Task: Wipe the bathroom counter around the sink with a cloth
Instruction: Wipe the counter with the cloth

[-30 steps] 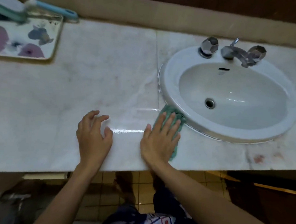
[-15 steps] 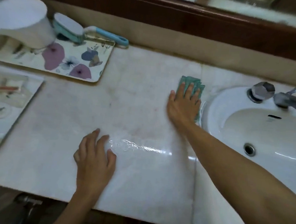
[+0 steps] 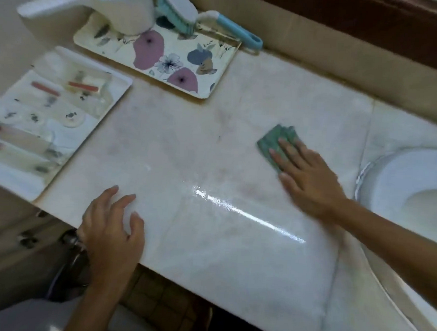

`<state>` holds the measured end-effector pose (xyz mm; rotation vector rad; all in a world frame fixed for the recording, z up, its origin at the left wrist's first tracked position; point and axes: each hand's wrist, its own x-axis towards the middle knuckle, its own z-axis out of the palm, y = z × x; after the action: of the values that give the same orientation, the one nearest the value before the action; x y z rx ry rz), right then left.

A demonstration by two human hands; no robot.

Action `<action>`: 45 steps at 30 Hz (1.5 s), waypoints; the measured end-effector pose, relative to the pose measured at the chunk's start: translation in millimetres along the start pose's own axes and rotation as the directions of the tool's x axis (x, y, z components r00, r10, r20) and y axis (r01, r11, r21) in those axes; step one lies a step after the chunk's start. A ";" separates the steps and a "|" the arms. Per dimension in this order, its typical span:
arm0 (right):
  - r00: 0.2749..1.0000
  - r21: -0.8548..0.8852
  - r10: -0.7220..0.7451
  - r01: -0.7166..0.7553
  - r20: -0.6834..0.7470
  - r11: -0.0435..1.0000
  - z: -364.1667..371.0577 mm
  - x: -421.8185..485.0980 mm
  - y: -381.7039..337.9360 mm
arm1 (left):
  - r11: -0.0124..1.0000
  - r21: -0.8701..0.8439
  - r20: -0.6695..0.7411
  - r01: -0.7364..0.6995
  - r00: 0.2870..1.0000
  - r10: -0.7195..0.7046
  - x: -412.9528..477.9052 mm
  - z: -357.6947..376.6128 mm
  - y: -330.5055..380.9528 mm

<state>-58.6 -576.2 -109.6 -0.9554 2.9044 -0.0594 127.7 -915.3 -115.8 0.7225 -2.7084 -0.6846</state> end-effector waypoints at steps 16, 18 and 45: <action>0.834 0.051 -0.550 0.548 0.045 0.835 15.0 -47.3 -157.9 | 0.966 -0.225 0.059 0.131 0.991 -0.121 -12.4 -14.0 -44.6; 0.914 -0.017 -0.403 0.404 0.052 0.914 12.8 -29.6 -101.8 | 0.987 -0.136 0.069 0.090 0.994 -0.081 -16.3 -11.6 -44.5; 0.995 0.097 0.076 -0.082 0.059 0.992 4.9 170.0 -227.6 | 0.990 -0.132 0.124 0.049 0.992 -0.033 -26.6 -14.6 -59.2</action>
<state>-59.9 -860.4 -111.6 -0.8125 2.8554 -0.1684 179.2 -952.2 -136.2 0.7271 -2.7292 -0.9407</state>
